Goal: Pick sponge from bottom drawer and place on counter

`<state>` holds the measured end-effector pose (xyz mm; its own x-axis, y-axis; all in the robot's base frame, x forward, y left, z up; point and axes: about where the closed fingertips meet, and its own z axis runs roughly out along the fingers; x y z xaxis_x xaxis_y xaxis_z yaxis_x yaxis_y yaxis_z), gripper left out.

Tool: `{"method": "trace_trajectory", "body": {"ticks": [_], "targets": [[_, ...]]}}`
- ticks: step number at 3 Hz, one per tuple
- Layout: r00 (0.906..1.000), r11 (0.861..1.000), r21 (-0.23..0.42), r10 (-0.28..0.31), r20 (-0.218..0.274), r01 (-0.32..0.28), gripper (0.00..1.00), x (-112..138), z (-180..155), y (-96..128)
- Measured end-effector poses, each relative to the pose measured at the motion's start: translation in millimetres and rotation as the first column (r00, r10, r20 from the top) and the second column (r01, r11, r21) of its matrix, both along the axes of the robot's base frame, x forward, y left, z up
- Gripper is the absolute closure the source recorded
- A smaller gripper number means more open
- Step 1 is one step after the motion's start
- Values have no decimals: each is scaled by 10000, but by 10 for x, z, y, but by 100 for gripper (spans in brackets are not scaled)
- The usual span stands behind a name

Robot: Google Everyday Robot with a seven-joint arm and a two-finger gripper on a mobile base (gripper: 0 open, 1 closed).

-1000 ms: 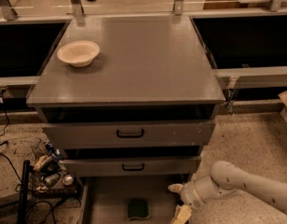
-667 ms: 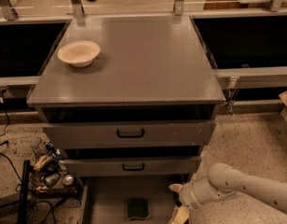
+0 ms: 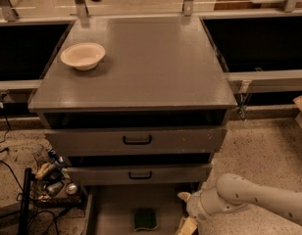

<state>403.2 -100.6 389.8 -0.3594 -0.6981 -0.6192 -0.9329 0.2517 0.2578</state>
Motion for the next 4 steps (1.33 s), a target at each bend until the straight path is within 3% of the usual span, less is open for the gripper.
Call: {"method": "trace_trajectory", "body": {"ticks": [1, 2, 3, 4], "targets": [[9999, 9987, -485, -158, 20, 159, 0, 126, -266, 301], [9999, 9987, -485, -158, 20, 159, 0, 126, -266, 302], [9990, 9977, -524, -419, 175, 428, 0, 234, -463, 552], [9990, 9977, -524, -419, 175, 427, 0, 233, -463, 552]]}}
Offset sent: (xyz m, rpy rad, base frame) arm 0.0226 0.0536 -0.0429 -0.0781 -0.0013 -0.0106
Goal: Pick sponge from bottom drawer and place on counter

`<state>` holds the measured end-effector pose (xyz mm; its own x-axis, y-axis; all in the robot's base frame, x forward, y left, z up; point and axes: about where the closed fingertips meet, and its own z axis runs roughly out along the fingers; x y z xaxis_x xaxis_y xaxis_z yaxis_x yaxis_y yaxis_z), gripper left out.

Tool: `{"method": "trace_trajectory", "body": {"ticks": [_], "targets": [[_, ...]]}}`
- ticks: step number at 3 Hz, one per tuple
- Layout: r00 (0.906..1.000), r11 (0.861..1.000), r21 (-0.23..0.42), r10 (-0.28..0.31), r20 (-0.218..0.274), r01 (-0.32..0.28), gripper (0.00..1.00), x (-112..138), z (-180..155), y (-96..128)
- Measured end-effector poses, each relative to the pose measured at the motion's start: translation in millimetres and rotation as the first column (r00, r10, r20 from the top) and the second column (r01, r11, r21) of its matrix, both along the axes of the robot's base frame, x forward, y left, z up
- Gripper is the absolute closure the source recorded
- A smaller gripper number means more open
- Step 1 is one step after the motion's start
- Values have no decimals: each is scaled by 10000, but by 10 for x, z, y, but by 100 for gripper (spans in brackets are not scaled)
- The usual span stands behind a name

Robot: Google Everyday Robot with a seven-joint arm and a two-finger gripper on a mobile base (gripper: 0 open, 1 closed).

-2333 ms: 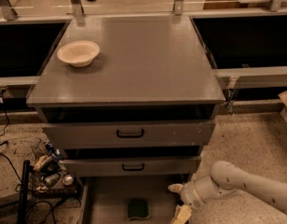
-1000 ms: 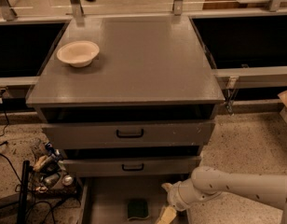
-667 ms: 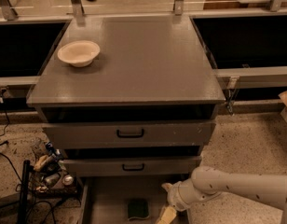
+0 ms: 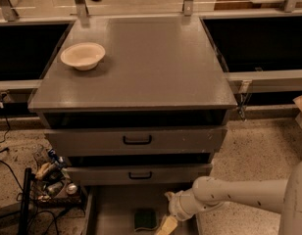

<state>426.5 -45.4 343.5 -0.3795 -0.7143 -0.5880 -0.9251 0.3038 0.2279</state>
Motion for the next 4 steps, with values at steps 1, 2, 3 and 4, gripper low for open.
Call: {"method": "trace_trajectory", "body": {"ticks": [1, 2, 3, 4], "targets": [[9998, 9996, -226, -177, 57, 178, 0, 17, -71, 25], [9939, 9906, -917, -967, 523, 1012, 0, 139, -340, 75], [9947, 9913, -918, -907, 478, 948, 0, 144, -395, 98], [9949, 9937, -503, -990, 201, 999, 0, 239, -744, 381]]}}
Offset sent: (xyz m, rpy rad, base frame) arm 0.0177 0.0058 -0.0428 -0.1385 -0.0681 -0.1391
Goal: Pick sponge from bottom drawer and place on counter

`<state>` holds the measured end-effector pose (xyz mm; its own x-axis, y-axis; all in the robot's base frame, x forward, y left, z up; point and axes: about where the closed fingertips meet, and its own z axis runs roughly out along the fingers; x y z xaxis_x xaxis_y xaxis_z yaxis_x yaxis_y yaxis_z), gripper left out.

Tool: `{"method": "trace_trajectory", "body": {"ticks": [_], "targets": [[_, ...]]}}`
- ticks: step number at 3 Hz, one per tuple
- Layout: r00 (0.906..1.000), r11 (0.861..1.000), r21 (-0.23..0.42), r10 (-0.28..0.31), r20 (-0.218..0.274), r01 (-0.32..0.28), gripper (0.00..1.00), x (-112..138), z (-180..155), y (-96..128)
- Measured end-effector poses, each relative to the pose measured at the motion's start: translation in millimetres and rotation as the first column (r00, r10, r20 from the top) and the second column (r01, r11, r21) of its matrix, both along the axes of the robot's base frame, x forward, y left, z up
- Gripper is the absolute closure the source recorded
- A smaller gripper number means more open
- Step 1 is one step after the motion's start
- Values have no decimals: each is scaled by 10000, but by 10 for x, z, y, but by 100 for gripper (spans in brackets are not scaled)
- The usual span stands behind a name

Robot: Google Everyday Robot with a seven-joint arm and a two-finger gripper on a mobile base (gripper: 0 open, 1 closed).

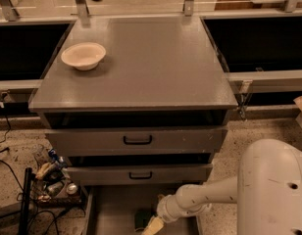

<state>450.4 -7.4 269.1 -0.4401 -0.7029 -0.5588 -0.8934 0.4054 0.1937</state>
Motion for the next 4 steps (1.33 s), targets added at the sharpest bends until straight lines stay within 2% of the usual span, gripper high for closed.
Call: {"method": "trace_trajectory", "body": {"ticks": [1, 2, 3, 4], "targets": [[10000, 10000, -1, 0, 0, 0, 0, 0, 0, 0], [9998, 9986, -511, -158, 89, 163, 0, 9, -100, 39], [9984, 9901, -1310, -466, 334, 506, 0, 24, -256, 108], [9982, 9892, -1355, -517, 300, 554, 0, 25, -296, 131]]}}
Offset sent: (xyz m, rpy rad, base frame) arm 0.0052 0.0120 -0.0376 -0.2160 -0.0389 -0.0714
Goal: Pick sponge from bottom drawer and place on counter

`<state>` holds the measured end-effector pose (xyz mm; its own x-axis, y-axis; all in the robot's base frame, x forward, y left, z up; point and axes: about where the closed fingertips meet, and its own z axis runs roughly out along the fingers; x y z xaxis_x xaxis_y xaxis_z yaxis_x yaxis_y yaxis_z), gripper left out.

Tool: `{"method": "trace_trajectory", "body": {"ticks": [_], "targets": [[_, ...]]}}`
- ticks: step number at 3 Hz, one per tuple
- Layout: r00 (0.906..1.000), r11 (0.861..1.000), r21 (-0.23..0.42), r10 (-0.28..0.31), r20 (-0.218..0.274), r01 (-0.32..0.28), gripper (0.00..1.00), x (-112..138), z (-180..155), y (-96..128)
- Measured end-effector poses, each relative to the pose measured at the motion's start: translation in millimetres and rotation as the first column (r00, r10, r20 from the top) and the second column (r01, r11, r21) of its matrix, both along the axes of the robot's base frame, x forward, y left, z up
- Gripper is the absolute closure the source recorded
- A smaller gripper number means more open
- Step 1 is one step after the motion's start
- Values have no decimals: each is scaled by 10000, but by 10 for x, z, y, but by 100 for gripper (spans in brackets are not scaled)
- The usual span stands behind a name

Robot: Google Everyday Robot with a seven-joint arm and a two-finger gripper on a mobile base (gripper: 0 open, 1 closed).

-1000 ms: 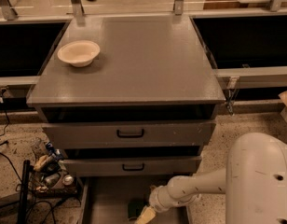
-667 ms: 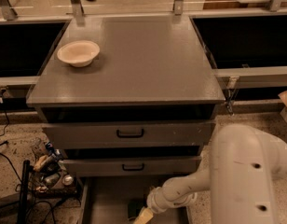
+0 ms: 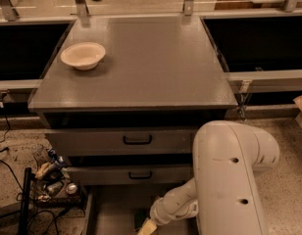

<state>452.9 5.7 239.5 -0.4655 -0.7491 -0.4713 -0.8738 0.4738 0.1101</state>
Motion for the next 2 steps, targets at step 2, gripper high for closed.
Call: {"method": "trace_trajectory", "body": {"ticks": [2], "targets": [[9992, 9994, -168, -309, -253, 305, 0, 98, -592, 129]]}}
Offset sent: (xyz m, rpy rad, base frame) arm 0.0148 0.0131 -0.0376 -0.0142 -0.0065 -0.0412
